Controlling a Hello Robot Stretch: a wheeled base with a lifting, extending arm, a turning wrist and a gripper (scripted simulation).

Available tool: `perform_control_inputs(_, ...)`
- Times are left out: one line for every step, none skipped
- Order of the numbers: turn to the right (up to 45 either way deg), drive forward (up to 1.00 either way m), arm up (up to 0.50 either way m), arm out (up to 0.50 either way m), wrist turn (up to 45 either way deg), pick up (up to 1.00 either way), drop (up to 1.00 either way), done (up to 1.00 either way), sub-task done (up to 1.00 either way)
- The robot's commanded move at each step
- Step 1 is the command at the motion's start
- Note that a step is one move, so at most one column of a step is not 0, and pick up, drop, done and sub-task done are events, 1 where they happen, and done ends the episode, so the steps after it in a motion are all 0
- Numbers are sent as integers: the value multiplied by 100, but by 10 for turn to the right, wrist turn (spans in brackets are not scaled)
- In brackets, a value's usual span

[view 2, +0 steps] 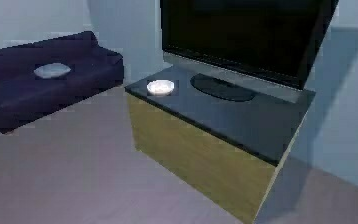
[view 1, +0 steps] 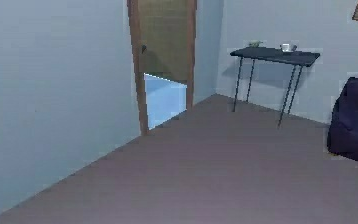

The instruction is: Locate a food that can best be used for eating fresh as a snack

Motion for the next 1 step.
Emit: perform_control_inputs(0,100,0,0,0,0,0,0,0)
